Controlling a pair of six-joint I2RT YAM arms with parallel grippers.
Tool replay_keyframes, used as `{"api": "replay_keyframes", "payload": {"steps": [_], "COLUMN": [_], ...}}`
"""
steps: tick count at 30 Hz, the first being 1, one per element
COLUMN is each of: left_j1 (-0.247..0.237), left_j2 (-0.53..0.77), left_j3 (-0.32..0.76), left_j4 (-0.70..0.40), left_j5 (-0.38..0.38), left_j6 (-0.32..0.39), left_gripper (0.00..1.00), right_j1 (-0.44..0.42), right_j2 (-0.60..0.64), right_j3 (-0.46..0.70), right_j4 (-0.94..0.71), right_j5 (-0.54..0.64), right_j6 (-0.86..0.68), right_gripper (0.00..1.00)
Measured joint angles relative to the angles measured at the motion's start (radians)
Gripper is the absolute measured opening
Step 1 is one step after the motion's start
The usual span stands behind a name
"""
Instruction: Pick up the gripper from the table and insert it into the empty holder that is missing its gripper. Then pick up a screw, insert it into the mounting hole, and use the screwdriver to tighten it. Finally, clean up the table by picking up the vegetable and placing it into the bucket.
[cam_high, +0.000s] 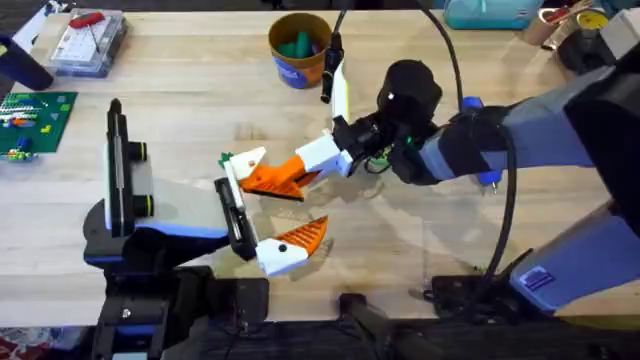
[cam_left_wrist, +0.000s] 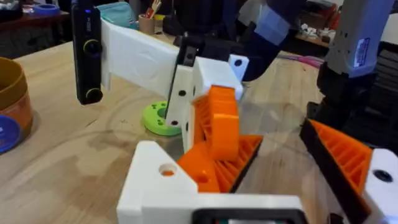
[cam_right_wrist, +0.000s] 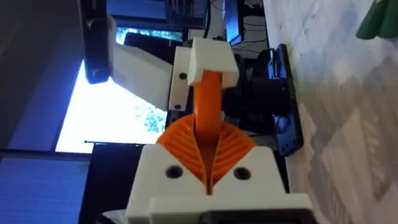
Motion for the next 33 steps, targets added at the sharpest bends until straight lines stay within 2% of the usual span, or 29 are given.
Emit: {"api": "replay_keyframes", "payload": {"steps": [33], "left_j1": [-0.005], "left_j2": [0.0], "left_j3": [0.0], "left_j4": [-0.001], "left_j5": [0.01], "left_j6": [-0.007], "left_gripper": [0.99], "right_j1": [-0.03], "right_j2": [0.057], "right_j3": [0.084], "right_j4": [-0.027], "right_j5": [0.018], "right_j6": [0.008], "right_gripper": [0.012]}}
